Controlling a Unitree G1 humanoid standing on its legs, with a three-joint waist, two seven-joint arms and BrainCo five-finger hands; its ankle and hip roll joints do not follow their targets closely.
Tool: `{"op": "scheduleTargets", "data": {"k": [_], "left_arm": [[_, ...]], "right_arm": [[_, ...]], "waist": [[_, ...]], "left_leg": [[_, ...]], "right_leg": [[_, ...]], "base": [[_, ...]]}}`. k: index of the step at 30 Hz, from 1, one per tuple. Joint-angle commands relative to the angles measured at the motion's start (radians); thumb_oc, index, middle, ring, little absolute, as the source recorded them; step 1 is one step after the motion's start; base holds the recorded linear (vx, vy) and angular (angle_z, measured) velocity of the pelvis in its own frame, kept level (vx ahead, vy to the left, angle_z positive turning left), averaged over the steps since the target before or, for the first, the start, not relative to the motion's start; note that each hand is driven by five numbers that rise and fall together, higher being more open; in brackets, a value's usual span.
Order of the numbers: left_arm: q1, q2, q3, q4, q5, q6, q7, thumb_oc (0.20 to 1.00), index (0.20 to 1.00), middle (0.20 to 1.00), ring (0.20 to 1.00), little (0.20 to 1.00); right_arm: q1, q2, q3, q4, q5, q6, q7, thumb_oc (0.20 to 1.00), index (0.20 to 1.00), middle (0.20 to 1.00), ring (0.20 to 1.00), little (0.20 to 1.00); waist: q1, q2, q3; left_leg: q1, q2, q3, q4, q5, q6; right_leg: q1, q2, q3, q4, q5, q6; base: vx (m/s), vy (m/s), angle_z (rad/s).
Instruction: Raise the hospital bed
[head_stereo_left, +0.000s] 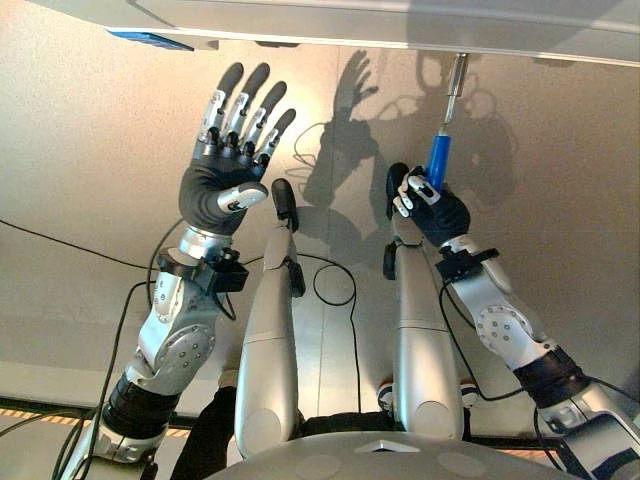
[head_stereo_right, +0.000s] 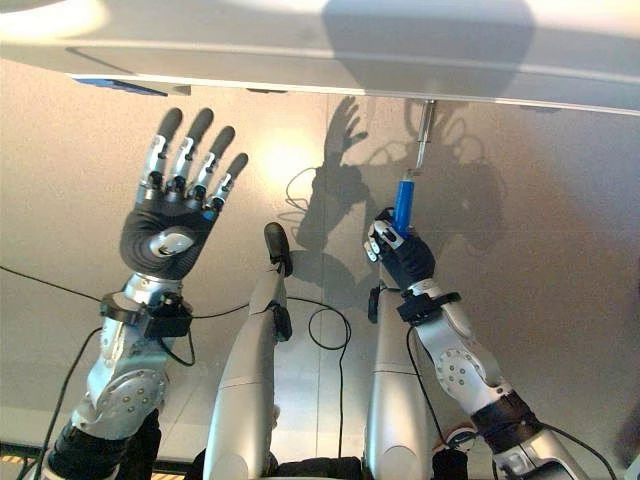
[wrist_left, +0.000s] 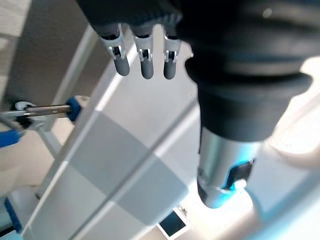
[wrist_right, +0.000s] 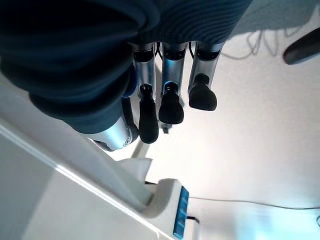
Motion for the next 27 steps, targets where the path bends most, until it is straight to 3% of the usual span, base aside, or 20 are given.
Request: {"op": "scheduleTargets", "data": {"k": [1,7,9,13,15,18,19,20,22,25,26,27], "left_arm": [[-0.036,0.020,-0.025,-0.069,0.038,-0.043,0.007,1.000,1.000,1.000,1.000,1.000],[-0.037,0.009,-0.057,-0.079,0.036,-0.041,-0.005,1.000,1.000,1.000,1.000,1.000],[-0.039,0.011,-0.064,-0.073,0.052,-0.045,0.000,1.000,1.000,1.000,1.000,1.000],[-0.028,0.029,-0.080,0.009,0.122,-0.036,0.002,1.000,1.000,1.000,1.000,1.000],[-0.021,0.038,-0.087,0.040,0.140,-0.030,-0.004,1.000,1.000,1.000,1.000,1.000],[0.007,0.067,-0.098,0.284,0.287,-0.023,-0.012,1.000,1.000,1.000,1.000,1.000],[0.006,0.067,-0.098,0.285,0.287,-0.024,-0.012,1.000,1.000,1.000,1.000,1.000],[0.008,0.057,-0.102,0.469,0.372,-0.028,0.003,1.000,1.000,1.000,1.000,1.000],[0.016,0.031,-0.081,0.633,0.425,-0.030,0.014,1.000,1.000,1.000,1.000,1.000],[0.052,-0.005,-0.048,0.865,0.519,-0.022,0.025,1.000,1.000,1.000,1.000,1.000],[0.052,-0.005,-0.048,0.865,0.519,-0.022,0.025,1.000,1.000,1.000,1.000,1.000],[0.070,-0.044,-0.039,1.029,0.616,-0.007,0.037,1.000,1.000,1.000,1.000,1.000]], "right_arm": [[-0.147,0.104,0.125,-0.078,-0.130,-0.026,0.057,0.200,0.200,0.200,0.200,0.200],[-0.153,0.158,0.165,0.081,-0.206,0.000,0.030,0.200,0.200,0.200,0.200,0.200],[-0.146,0.168,0.159,0.123,-0.229,-0.004,0.013,1.000,1.000,1.000,1.000,1.000],[-0.113,0.169,0.128,0.300,-0.382,0.011,-0.039,1.000,1.000,1.000,1.000,1.000],[-0.094,0.165,0.108,0.334,-0.391,0.015,-0.052,1.000,1.000,1.000,1.000,1.000],[-0.019,0.142,0.013,0.536,-0.562,0.029,-0.084,1.000,1.000,1.000,1.000,1.000],[-0.019,0.142,0.012,0.536,-0.562,0.029,-0.084,1.000,1.000,1.000,1.000,1.000],[-0.010,0.146,-0.051,0.692,-0.654,0.032,-0.122,1.000,1.000,1.000,1.000,1.000],[0.009,0.152,-0.085,0.784,-0.723,0.035,-0.130,1.000,1.000,1.000,1.000,1.000],[0.118,0.143,-0.151,0.866,-0.801,0.039,-0.124,1.000,1.000,1.000,1.000,1.000],[0.118,0.143,-0.151,0.866,-0.801,0.039,-0.124,1.000,1.000,1.000,1.000,1.000],[0.165,0.153,-0.205,0.995,-0.849,0.047,-0.132,1.000,1.000,1.000,1.000,1.000]], "waist": [[0.054,0.008,-0.021],[0.066,0.020,-0.021],[0.066,0.020,-0.021],[0.063,0.012,-0.021],[0.062,0.009,-0.021],[0.053,-0.010,-0.021],[0.053,-0.009,-0.021],[0.050,-0.015,-0.021],[0.053,-0.025,-0.021],[0.056,-0.040,-0.085],[0.055,-0.040,-0.087],[0.053,-0.042,-0.131]], "left_leg": [[0.015,-0.036,0.003,0.085,-0.091,0.026],[0.032,-0.041,0.005,0.082,-0.090,0.026],[0.040,-0.041,0.007,0.079,-0.089,0.025],[0.101,-0.038,0.005,0.061,-0.084,0.020],[0.126,-0.038,0.004,0.053,-0.083,0.020],[0.264,-0.037,0.002,0.012,-0.079,0.015],[0.265,-0.037,0.002,0.012,-0.079,0.015],[0.367,-0.035,-0.002,-0.017,-0.079,0.012],[0.460,-0.031,-0.003,-0.043,-0.079,0.009],[0.546,-0.024,-0.010,-0.073,-0.081,0.007],[0.543,-0.025,-0.010,-0.075,-0.078,0.007],[0.598,-0.018,-0.016,-0.096,-0.082,0.006]], "right_leg": [[0.073,0.021,-0.053,-0.066,0.026,0.034],[0.089,0.017,-0.052,-0.075,0.030,0.035],[0.098,0.016,-0.054,-0.081,0.033,0.036],[0.160,0.015,-0.063,-0.096,0.035,0.041],[0.182,0.015,-0.065,-0.101,0.036,0.042],[0.324,0.014,-0.084,-0.133,0.035,0.048],[0.325,0.014,-0.084,-0.133,0.035,0.048],[0.429,0.014,-0.092,-0.153,0.030,0.049],[0.522,0.015,-0.104,-0.172,0.026,0.052],[0.620,0.020,-0.123,-0.209,0.022,0.057],[0.618,0.019,-0.123,-0.211,0.024,0.057],[0.678,0.022,-0.137,-0.234,0.016,0.058]], "base": [[0.01,0.044,0.01],[0.00,0.031,0.01],[0.00,0.000,0.00],[0.00,0.001,0.01],[0.00,0.000,0.00],[0.00,-0.020,0.02],[0.04,-0.050,0.06],[0.07,-0.057,0.08],[0.10,-0.068,0.11],[0.12,-0.052,0.03],[0.14,-0.051,-0.01],[0.14,-0.047,0.07]]}}
